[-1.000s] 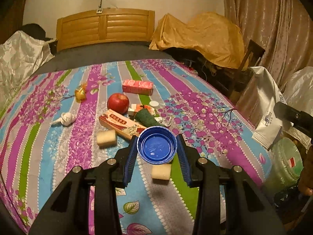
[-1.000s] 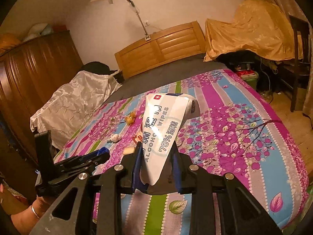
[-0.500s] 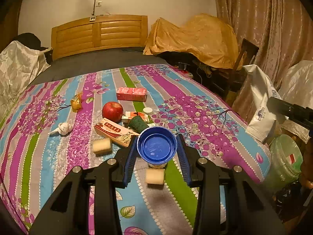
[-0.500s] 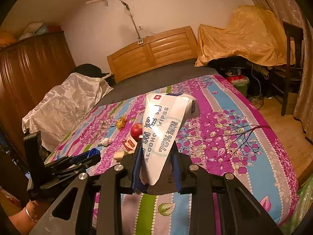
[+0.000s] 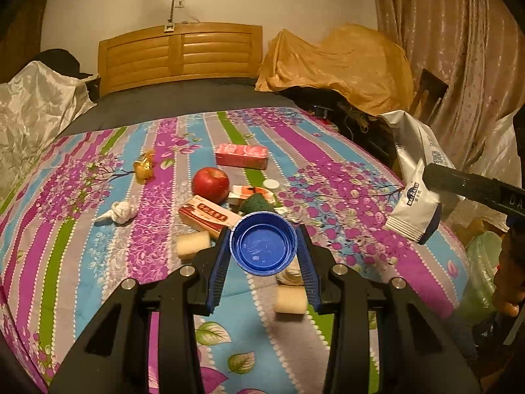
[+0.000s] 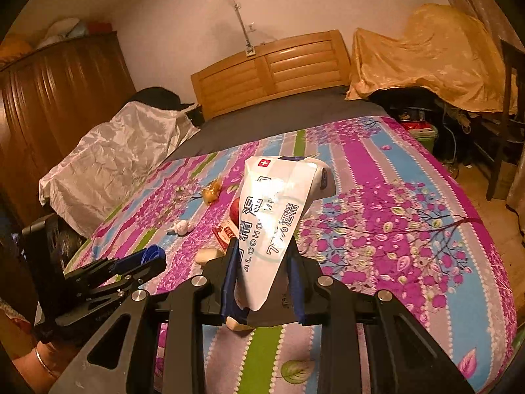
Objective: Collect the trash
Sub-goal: 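Lift the blue cap and alcohol wipes pack toward the bin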
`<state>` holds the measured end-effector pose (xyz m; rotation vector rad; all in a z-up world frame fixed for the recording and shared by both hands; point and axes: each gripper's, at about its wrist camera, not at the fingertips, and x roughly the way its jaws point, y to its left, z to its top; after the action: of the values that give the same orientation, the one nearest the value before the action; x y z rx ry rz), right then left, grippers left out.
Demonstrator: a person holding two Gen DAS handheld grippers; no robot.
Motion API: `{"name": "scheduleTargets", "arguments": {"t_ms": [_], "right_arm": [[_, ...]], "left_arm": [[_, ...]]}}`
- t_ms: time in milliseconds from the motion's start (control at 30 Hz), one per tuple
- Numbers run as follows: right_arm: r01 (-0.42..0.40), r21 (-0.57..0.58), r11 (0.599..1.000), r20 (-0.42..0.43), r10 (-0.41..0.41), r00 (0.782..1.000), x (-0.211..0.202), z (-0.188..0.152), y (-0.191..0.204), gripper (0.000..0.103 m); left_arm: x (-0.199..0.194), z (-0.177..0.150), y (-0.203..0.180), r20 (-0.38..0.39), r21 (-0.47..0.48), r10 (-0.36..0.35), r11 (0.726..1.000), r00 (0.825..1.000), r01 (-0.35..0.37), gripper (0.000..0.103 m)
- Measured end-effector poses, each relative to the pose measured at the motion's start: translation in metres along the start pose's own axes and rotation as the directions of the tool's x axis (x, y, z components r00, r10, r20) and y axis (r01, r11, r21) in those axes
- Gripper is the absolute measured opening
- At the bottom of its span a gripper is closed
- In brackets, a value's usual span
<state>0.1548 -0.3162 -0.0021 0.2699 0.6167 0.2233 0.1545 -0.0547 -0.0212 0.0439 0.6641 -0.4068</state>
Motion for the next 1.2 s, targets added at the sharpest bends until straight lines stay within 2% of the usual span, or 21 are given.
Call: {"name": "scheduleTargets", "arguments": {"t_ms": [233, 433, 933, 1200], "right_arm": [[-0.017, -0.016, 1.000, -0.026, 0.017, 1.000, 0.020, 0.000, 0.008, 0.029], [-0.022, -0.024, 0.999, -0.023, 0.021, 1.000, 0.022, 0.002, 0.011, 0.029], [-0.034, -0.037, 0.999, -0.006, 0.034, 0.999, 0.006, 0.000, 0.012, 0.029], [-0.033, -0.040, 0.999, 0.029, 0.034, 0.999, -0.009, 0.004, 0.013, 0.029]], "left_arm": [[0.002, -0.002, 0.007, -0.002, 0.001, 0.019, 1.000, 1.000, -0.019, 0.038], [0.000, 0.000, 0.010, 0.010, -0.008, 0.028, 1.000, 1.000, -0.028, 0.038], [-0.010, 0.005, 0.004, 0.028, 0.002, 0.038, 0.999, 0.999, -0.038, 0.038], [-0.018, 0.009, -0.006, 0.046, 0.030, 0.044, 0.999, 0.998, -0.046, 0.038]]}}
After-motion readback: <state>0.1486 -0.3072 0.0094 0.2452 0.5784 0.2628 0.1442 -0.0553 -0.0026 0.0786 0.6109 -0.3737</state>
